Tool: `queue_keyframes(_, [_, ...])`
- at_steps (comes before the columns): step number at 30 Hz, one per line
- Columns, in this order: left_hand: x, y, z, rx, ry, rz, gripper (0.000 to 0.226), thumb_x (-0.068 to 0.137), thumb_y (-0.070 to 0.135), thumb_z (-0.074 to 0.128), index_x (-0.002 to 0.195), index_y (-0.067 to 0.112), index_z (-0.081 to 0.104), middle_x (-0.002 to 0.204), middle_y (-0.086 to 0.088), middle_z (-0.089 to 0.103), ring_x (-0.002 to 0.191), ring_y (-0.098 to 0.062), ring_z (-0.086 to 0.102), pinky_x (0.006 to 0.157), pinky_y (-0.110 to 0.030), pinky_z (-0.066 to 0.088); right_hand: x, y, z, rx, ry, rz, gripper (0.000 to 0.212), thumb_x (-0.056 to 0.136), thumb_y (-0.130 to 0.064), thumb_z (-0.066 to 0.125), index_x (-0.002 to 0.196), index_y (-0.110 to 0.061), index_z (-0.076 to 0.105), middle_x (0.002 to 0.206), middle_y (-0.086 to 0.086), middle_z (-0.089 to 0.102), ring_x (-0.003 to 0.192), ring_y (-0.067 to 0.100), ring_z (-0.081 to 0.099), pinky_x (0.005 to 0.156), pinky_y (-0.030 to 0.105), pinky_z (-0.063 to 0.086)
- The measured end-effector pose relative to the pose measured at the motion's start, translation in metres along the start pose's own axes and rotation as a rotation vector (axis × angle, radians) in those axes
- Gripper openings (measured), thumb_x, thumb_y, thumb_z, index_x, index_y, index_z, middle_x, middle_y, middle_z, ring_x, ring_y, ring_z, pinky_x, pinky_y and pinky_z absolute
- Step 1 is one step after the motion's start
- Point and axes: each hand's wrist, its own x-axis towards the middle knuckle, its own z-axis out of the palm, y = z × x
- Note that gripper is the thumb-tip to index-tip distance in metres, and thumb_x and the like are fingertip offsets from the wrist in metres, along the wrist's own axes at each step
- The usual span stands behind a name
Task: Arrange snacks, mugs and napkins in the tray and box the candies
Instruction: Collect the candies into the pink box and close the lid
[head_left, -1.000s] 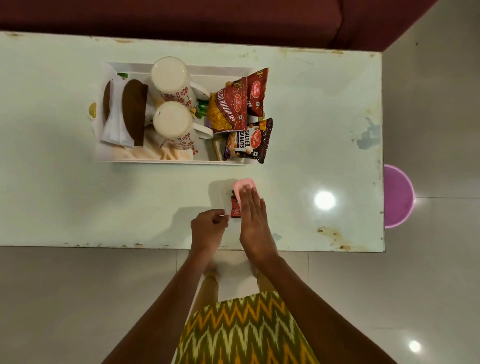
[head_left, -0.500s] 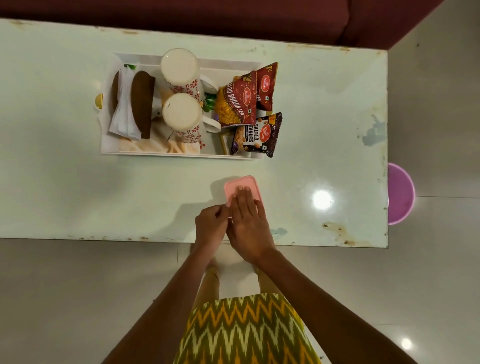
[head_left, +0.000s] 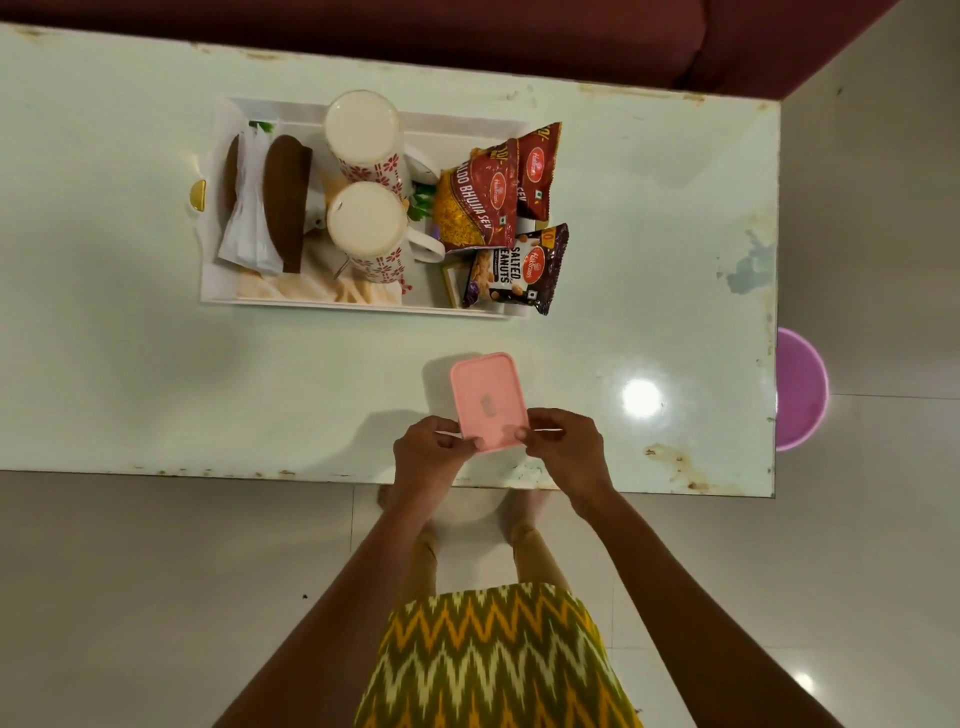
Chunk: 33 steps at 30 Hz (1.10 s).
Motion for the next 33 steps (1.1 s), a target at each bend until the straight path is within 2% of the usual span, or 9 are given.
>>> queue_keyframes(3, [-0.001, 0.001, 0.003, -0.074, 0.019, -0.032, 0.022, 0.071, 0.010, 0.076, 0.085, 0.004, 0.060, 0.081, -0.015, 0.070, 0.071, -0.029, 0.070, 0.076, -0.041, 0.058, 0.002, 0.000, 0.001, 0.063, 0.042, 0.066, 0.025, 0.075, -0.011, 0.075, 0.099, -0.004, 0.069, 0.086, 0.009, 0.070, 0.072, 0.022, 0.067, 0.081, 0.036, 0.057])
queue_keyframes(10, [0.003, 0.001, 0.008, -0.097, 0.076, -0.078, 0.021, 0.069, 0.009, 0.078, 0.069, 0.013, 0.057, 0.072, -0.012, 0.069, 0.058, -0.017, 0.067, 0.066, -0.030, 0.058, 0.014, -0.006, 0.004, 0.019, 0.072, 0.156, 0.014, 0.073, -0.003, 0.075, 0.085, -0.001, 0.068, 0.067, 0.003, 0.064, 0.053, 0.012, 0.063, 0.057, 0.016, 0.055])
queue_keyframes(14, [0.004, 0.004, 0.003, -0.029, 0.049, -0.081, 0.020, 0.068, 0.015, 0.079, 0.077, 0.009, 0.062, 0.083, -0.014, 0.072, 0.069, -0.022, 0.069, 0.074, -0.035, 0.058, 0.012, -0.008, 0.004, -0.044, 0.062, 0.133, 0.012, 0.075, -0.008, 0.074, 0.085, -0.005, 0.067, 0.071, 0.002, 0.064, 0.063, 0.017, 0.063, 0.076, 0.033, 0.057])
queue_keyframes(18, [0.013, 0.015, -0.005, 0.021, 0.017, -0.013, 0.037, 0.069, 0.025, 0.078, 0.098, 0.010, 0.062, 0.094, -0.001, 0.066, 0.086, -0.017, 0.062, 0.082, -0.028, 0.050, 0.019, -0.017, -0.002, -0.202, 0.011, 0.031, 0.042, 0.073, -0.028, 0.076, 0.107, -0.009, 0.061, 0.093, -0.001, 0.059, 0.090, 0.016, 0.058, 0.080, 0.026, 0.048])
queue_keyframes(21, [0.023, 0.032, -0.009, -0.061, 0.113, 0.051, 0.038, 0.075, 0.029, 0.073, 0.106, 0.011, 0.062, 0.099, -0.002, 0.067, 0.086, -0.014, 0.058, 0.080, -0.025, 0.046, 0.031, -0.036, -0.002, -0.147, 0.059, -0.112, 0.042, 0.075, -0.025, 0.076, 0.108, -0.004, 0.062, 0.095, 0.002, 0.061, 0.087, 0.013, 0.056, 0.079, 0.021, 0.045])
queue_keyframes(24, [0.034, 0.046, -0.008, -0.106, 0.123, 0.026, 0.041, 0.075, 0.029, 0.073, 0.109, 0.007, 0.064, 0.106, -0.011, 0.069, 0.094, -0.025, 0.063, 0.090, -0.036, 0.051, 0.047, -0.053, 0.004, -0.038, 0.026, -0.074, 0.037, 0.075, -0.019, 0.076, 0.106, -0.002, 0.065, 0.092, 0.005, 0.063, 0.083, 0.013, 0.056, 0.077, 0.021, 0.044])
queue_keyframes(27, [0.041, 0.052, -0.006, -0.082, 0.127, 0.015, 0.031, 0.071, 0.021, 0.077, 0.096, 0.003, 0.069, 0.098, -0.016, 0.071, 0.092, -0.032, 0.066, 0.088, -0.042, 0.053, 0.058, -0.059, 0.011, -0.079, 0.024, -0.070, 0.026, 0.073, -0.013, 0.076, 0.095, -0.001, 0.068, 0.090, 0.008, 0.064, 0.080, 0.015, 0.054, 0.071, 0.021, 0.043])
queue_keyframes(30, [0.047, 0.050, -0.006, -0.123, 0.149, -0.014, 0.020, 0.067, 0.012, 0.080, 0.080, 0.003, 0.069, 0.090, -0.019, 0.071, 0.085, -0.033, 0.067, 0.084, -0.045, 0.055, 0.067, -0.061, 0.015, -0.089, 0.019, -0.022, 0.018, 0.070, -0.007, 0.078, 0.084, -0.002, 0.069, 0.077, 0.000, 0.060, 0.076, 0.015, 0.053, 0.061, 0.017, 0.042])
queue_keyframes(33, [0.052, 0.050, -0.005, -0.050, 0.175, 0.016, 0.018, 0.065, 0.013, 0.081, 0.074, 0.005, 0.068, 0.086, -0.018, 0.071, 0.082, -0.033, 0.067, 0.081, -0.044, 0.056, 0.073, -0.063, 0.019, -0.130, 0.027, 0.000, 0.015, 0.069, -0.006, 0.078, 0.079, -0.002, 0.068, 0.073, -0.001, 0.058, 0.075, 0.015, 0.055, 0.066, 0.023, 0.044])
